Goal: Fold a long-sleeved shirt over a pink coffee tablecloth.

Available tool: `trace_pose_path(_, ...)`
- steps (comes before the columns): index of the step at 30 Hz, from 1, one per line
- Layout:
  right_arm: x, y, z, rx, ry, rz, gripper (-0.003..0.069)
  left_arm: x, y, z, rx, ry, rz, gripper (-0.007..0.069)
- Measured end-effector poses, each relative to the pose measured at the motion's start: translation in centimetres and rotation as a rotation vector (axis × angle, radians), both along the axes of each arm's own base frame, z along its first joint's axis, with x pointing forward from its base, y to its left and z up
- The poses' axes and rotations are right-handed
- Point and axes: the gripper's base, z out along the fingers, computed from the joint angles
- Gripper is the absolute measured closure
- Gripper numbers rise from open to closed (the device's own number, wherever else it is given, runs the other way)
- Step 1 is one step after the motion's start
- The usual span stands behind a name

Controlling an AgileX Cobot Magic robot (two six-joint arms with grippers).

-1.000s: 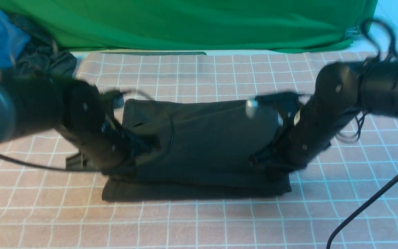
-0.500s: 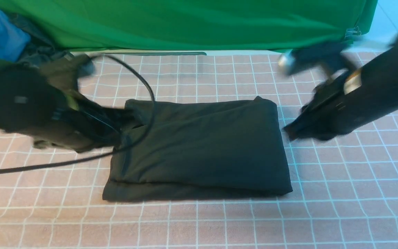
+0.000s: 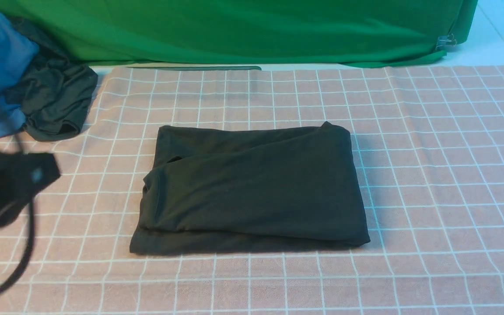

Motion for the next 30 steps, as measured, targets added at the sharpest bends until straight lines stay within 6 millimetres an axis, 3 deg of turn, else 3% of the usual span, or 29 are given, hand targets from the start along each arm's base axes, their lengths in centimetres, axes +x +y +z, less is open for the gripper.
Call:
trace_pose_path(3,-2.8,-1.6,-0.2,0.01,-0.122,-0.02,0.0623,-2.3,0.7,-1.0,-0.018,-0.056,0.0,0.0611)
trace_pose_path(7,-6.4,-3.4,-2.2,0.032,-0.296,-0.027,0.0623,-5.1,1.6,-3.0,-0.058,-0.142,-0.004,0.0611)
trace_pose_path(14,-10.1,-4.7,-5.7,0.147,-0.544,0.017,0.0623,-6.5,2.0,-5.0,-0.086,-0.211,-0.005,0.0611)
trace_pose_path(30,-10.7,-4.8,-6.3,0.181,-0.589,0.029,0.0611,-6.4,2.0,-4.9,-0.092,-0.235,-0.006,0.0611)
